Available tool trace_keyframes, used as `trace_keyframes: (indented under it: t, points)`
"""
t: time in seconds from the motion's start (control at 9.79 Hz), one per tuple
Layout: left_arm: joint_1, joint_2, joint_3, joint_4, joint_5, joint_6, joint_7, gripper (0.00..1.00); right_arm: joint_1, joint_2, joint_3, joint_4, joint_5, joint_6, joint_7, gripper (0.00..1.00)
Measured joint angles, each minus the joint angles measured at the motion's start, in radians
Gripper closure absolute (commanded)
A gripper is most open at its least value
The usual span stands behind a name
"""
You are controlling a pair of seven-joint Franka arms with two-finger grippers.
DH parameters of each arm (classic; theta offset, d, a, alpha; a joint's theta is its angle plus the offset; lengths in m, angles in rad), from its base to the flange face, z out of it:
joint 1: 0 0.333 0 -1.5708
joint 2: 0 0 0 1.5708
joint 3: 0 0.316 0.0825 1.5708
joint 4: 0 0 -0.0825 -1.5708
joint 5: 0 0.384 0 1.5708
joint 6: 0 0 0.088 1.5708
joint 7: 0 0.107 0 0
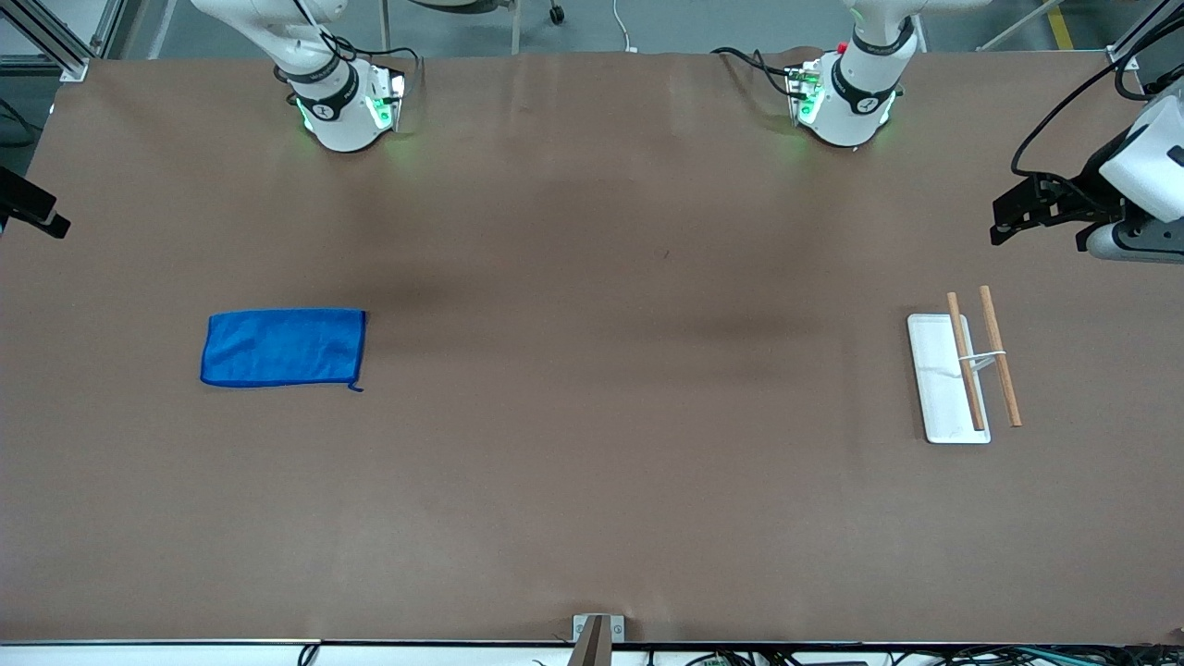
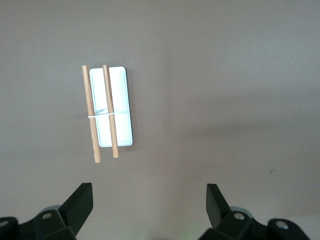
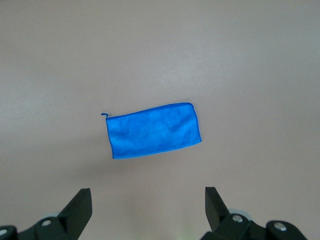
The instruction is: Right arm passes towel to left arm to hang
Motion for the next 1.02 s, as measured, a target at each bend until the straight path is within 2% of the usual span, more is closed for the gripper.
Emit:
trace_keyframes:
  t: [1.02]
  points:
    - [-0.002, 0.029, -0.001, 0.039, 0.000, -0.001, 0.000, 0.00, 0.001, 0.019, 0.004, -0.007, 0.001, -0.004, 0.002, 0.00]
